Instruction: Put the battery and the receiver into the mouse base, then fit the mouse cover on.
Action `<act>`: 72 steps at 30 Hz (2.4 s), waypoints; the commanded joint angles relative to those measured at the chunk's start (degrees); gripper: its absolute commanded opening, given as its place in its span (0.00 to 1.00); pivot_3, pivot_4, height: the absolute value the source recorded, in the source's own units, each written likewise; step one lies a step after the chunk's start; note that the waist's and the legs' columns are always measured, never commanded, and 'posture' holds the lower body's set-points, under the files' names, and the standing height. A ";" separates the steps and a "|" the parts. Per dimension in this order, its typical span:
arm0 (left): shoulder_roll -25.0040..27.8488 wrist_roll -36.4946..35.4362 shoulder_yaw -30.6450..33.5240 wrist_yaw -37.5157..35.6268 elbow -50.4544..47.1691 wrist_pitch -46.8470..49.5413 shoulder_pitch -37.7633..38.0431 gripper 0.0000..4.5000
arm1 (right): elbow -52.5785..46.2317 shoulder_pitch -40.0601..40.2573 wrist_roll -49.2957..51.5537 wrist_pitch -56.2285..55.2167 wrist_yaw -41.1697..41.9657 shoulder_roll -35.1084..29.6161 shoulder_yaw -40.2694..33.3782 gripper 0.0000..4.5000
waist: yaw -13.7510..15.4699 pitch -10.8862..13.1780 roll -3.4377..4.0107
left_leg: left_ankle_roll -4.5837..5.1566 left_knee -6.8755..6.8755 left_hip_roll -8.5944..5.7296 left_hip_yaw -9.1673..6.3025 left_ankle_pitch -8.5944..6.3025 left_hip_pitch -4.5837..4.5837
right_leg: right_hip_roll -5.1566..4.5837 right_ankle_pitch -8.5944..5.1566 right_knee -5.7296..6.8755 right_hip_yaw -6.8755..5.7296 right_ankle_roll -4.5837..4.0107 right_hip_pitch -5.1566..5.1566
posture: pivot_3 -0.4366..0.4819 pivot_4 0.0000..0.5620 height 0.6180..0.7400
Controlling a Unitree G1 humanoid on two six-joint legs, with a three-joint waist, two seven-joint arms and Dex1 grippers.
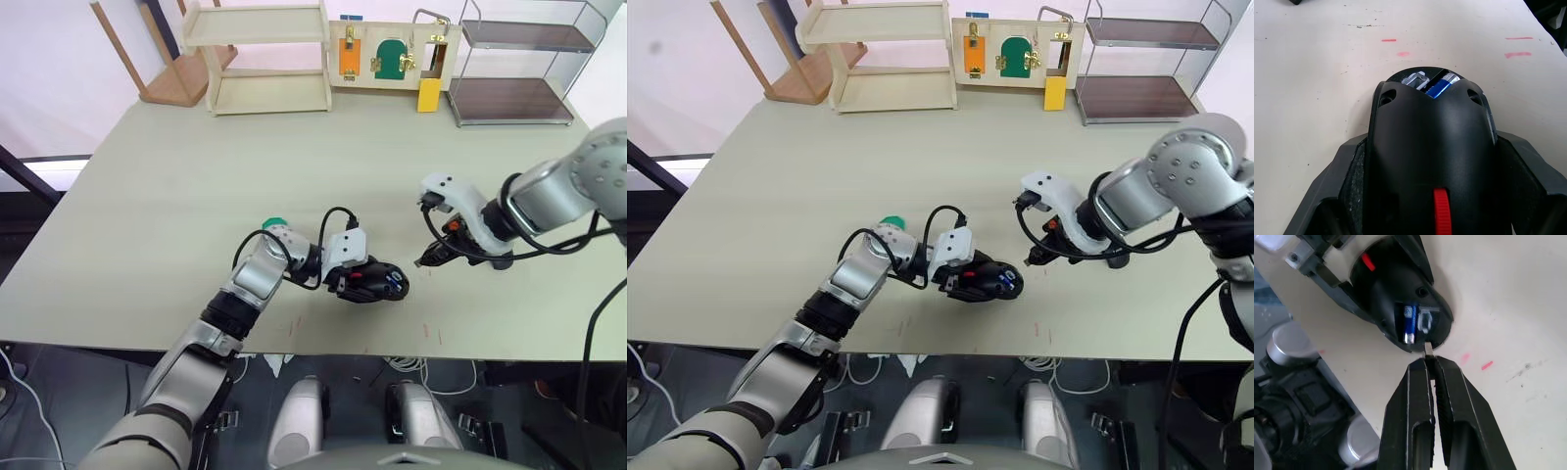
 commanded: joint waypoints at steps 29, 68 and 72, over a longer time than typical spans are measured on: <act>-3.55 5.41 -4.43 1.78 0.77 6.23 1.26 0.66 | 12.45 -5.91 12.75 0.32 -22.64 11.93 8.39 0.00 | 1.00 -0.04 0.05 | 0.04 0.03 -0.05 -0.13 -0.01 -0.50 | -0.04 0.13 -0.47 -0.43 0.20 -0.05 | 0.48 0.27 1.00; -2.87 5.74 -4.62 1.35 -0.38 6.62 2.62 0.66 | 4.74 -5.14 -3.12 0.32 -7.86 10.21 11.44 0.00 | 0.99 -0.05 0.08 | 0.04 0.04 -0.04 -0.28 -0.01 -0.71 | -0.04 0.18 -0.76 -0.60 0.26 -0.06 | 0.48 0.27 1.00; -3.05 5.87 -4.63 1.48 0.27 6.20 2.43 0.66 | 3.69 -5.10 -4.16 0.32 -6.41 9.28 12.17 0.00 | 0.99 -0.05 0.08 | 0.04 0.04 -0.04 -0.33 -0.01 -0.72 | -0.06 0.18 -0.78 -0.60 0.26 -0.07 | 0.48 0.27 1.00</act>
